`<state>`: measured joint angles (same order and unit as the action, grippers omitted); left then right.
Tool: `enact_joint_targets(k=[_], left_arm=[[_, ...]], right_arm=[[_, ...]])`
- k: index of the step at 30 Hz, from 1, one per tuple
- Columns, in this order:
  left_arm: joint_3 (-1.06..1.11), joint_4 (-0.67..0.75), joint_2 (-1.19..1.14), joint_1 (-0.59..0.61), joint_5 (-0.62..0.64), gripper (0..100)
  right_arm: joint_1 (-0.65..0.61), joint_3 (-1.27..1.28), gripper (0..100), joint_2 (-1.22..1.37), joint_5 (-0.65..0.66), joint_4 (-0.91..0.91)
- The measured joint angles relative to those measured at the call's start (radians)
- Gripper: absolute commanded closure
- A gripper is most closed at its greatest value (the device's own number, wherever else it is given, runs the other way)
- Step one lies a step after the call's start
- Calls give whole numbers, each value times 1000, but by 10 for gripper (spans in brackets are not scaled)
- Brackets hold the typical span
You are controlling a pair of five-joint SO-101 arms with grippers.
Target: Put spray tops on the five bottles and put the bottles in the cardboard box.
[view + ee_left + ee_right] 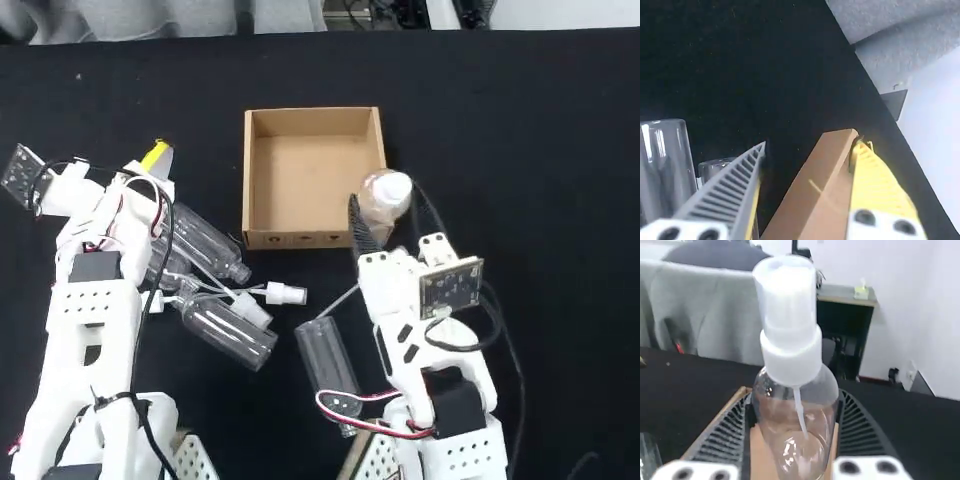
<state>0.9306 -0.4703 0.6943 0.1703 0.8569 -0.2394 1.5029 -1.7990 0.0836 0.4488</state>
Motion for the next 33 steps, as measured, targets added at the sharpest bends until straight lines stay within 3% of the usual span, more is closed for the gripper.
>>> enact_joint_targets(k=[7,24,33], left_arm=[[0,0,0,0,0,752],[0,0,0,0,0,752],[0,0,0,0,0,752]], right_arm=[[-57,-126,910,68,0,-80],[-80,-422,910,864,0,-316],[-80,-643,910,1232,-52,-330]])
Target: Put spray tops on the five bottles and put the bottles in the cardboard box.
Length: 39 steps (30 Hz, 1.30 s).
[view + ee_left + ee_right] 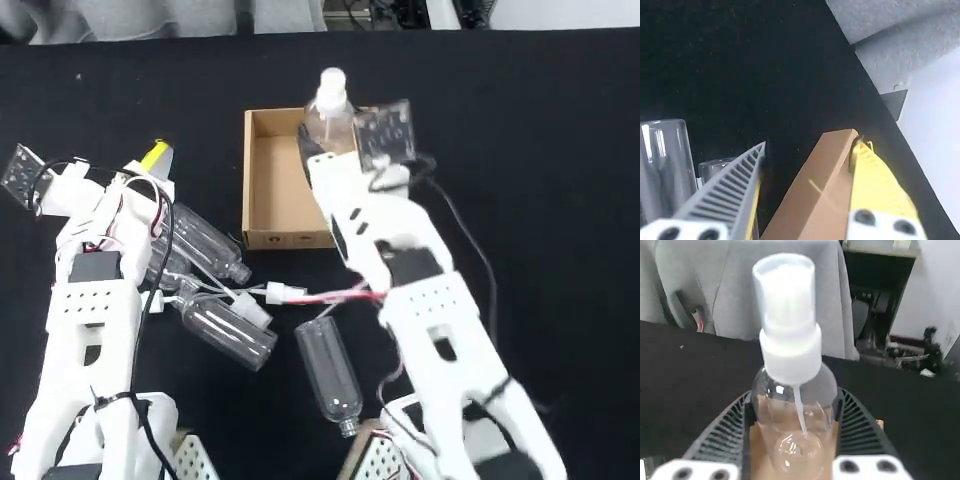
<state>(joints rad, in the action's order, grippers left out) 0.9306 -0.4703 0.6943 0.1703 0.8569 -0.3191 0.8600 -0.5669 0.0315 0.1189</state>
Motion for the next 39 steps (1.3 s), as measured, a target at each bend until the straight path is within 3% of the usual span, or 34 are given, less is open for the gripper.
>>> enact_joint_targets(k=[17,28,39], left_arm=[[0,0,0,43,0,752],[0,0,0,54,0,750],[0,0,0,54,0,749]], right_arm=[[-86,-293,907,456,-26,-2],[-86,-417,910,732,-26,-253],[-94,-540,907,954,-25,-282]])
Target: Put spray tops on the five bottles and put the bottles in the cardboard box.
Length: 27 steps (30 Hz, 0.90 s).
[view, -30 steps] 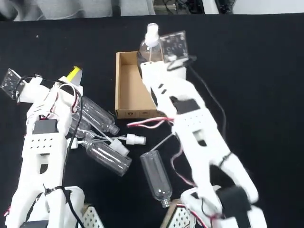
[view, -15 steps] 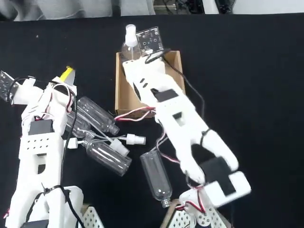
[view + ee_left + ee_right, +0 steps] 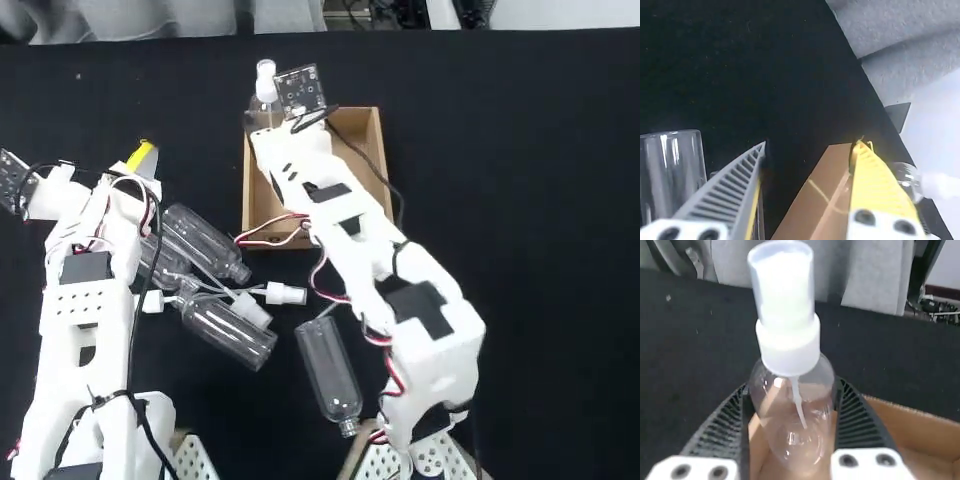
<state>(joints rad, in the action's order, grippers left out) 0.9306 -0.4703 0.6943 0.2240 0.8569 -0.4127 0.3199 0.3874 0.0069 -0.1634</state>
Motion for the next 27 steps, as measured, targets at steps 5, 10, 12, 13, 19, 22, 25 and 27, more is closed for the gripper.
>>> enact_joint_targets(k=[5,10,12,13,19,22,25,27], left_arm=[[0,0,0,0,0,748],[0,0,0,0,0,748],[0,0,0,0,0,747],[0,0,0,0,0,747],[0,0,0,0,0,747],[0,0,0,0,0,747],[0,0,0,0,0,747],[0,0,0,0,0,747]], right_arm=[[-2,-38,906,81,0,-5],[-2,-58,906,110,0,-17],[-2,-58,905,110,0,-20],[-2,-58,901,110,0,-20],[-3,-58,773,110,-2,-20],[-9,-58,728,110,-2,-20],[-11,-58,695,110,-3,-20],[-12,-58,671,117,-2,-20]])
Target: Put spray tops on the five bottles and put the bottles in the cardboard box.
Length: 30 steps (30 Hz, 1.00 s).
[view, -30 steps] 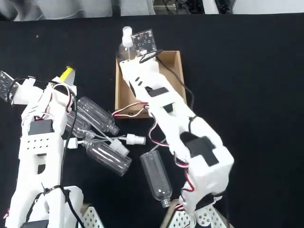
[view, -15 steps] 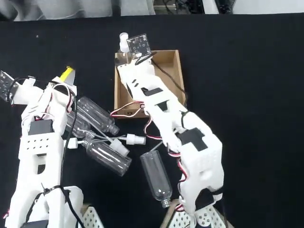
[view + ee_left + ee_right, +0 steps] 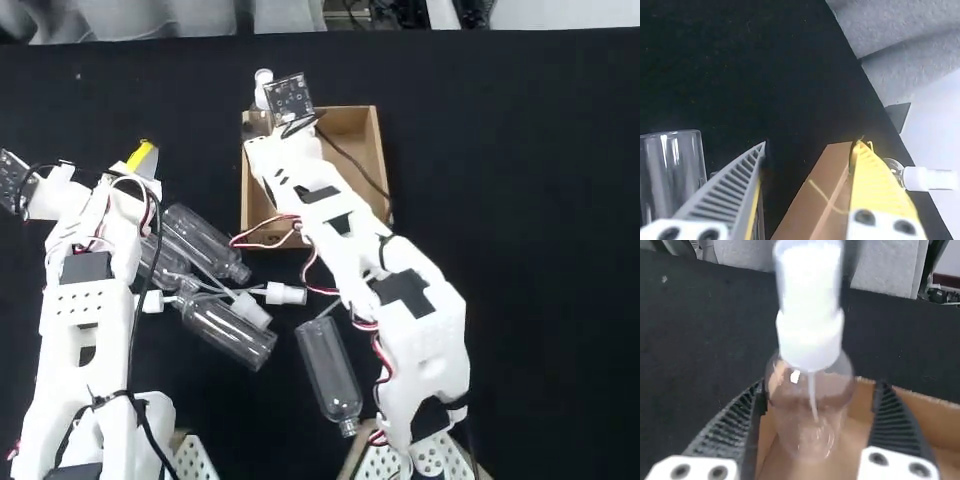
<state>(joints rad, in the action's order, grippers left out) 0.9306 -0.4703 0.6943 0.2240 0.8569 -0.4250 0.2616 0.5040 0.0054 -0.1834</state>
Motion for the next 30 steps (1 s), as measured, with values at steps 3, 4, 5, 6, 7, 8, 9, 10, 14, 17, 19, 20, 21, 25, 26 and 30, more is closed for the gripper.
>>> enact_joint_targets(k=[3,4,5,6,7,8,9,10,14,17,19,20,21,25,26,30], left_arm=[[0,0,0,0,0,747],[0,0,0,0,0,747],[0,0,0,0,-2,747],[0,0,0,0,-3,747],[0,0,0,0,-6,746],[0,0,0,0,-6,746],[0,0,0,0,-6,746],[0,0,0,0,-6,746],[0,0,0,2,-6,746],[0,0,0,2,-6,746],[0,0,0,2,-6,746],[0,0,0,2,-6,746],[0,0,0,2,-6,746],[0,0,0,2,-6,746],[0,0,0,2,-6,746],[0,0,0,20,-6,746]], right_arm=[[0,0,642,15,0,0],[0,0,638,15,0,2],[-3,0,636,15,0,2],[-6,0,636,15,0,2],[-9,0,636,15,0,2],[-12,0,636,15,0,2],[-15,0,636,15,0,2],[-17,0,636,15,0,2],[-25,0,637,15,0,2],[-25,2,637,15,0,2],[-26,18,637,12,-2,2],[-26,32,637,6,-2,2],[-26,51,637,-8,-2,2],[-28,135,637,-83,0,2],[-28,155,637,-104,0,2],[-28,221,637,-175,0,2]])
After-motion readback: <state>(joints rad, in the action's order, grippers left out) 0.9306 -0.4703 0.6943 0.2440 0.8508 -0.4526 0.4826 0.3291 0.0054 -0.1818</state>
